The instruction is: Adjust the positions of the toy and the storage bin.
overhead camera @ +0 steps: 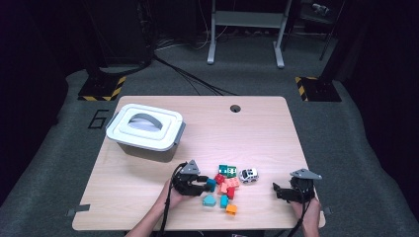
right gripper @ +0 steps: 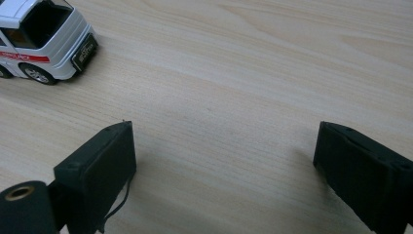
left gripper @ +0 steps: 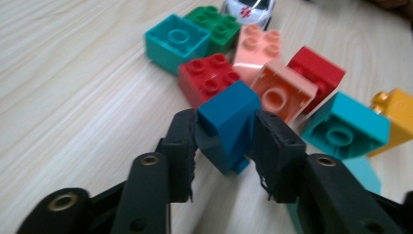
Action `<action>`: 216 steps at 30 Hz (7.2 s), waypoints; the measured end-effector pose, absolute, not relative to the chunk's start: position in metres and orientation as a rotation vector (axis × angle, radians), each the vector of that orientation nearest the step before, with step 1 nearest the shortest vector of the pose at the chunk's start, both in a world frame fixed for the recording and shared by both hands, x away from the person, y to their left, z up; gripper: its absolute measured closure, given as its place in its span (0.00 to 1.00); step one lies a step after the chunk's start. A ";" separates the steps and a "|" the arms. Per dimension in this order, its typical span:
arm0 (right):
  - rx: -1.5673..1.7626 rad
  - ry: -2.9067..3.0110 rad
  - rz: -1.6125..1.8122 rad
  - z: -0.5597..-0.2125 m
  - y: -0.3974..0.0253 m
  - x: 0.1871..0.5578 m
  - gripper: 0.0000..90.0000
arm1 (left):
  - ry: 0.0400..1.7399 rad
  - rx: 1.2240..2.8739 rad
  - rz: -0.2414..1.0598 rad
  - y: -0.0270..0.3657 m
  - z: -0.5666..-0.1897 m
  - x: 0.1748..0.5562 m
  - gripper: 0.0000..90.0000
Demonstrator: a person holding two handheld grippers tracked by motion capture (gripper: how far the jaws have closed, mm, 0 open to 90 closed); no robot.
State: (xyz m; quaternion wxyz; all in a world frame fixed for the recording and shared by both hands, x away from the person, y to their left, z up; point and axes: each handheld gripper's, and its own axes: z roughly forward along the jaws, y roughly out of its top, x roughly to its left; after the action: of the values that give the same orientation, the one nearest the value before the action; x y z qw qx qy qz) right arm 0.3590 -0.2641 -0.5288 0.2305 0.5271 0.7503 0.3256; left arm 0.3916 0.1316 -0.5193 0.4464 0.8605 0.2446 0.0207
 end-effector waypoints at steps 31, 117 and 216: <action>1.450 2.065 0.904 -0.529 -0.264 0.359 0.09 | 0.573 2.141 0.025 0.124 -0.520 0.339 0.70; 1.453 2.062 0.902 -0.529 -0.264 0.359 0.09 | 1.277 1.929 0.568 0.393 -0.410 0.482 0.07; 1.459 2.061 0.904 -0.529 -0.264 0.359 0.10 | 0.799 2.239 0.445 0.217 -0.370 0.461 0.72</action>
State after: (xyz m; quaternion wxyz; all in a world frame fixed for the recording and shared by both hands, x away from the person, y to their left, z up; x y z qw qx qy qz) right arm 0.3587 -0.2641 -0.5289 0.2278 0.5296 0.7482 0.3283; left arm 0.4610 0.2170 -0.3697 0.3535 0.8660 0.3090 0.1720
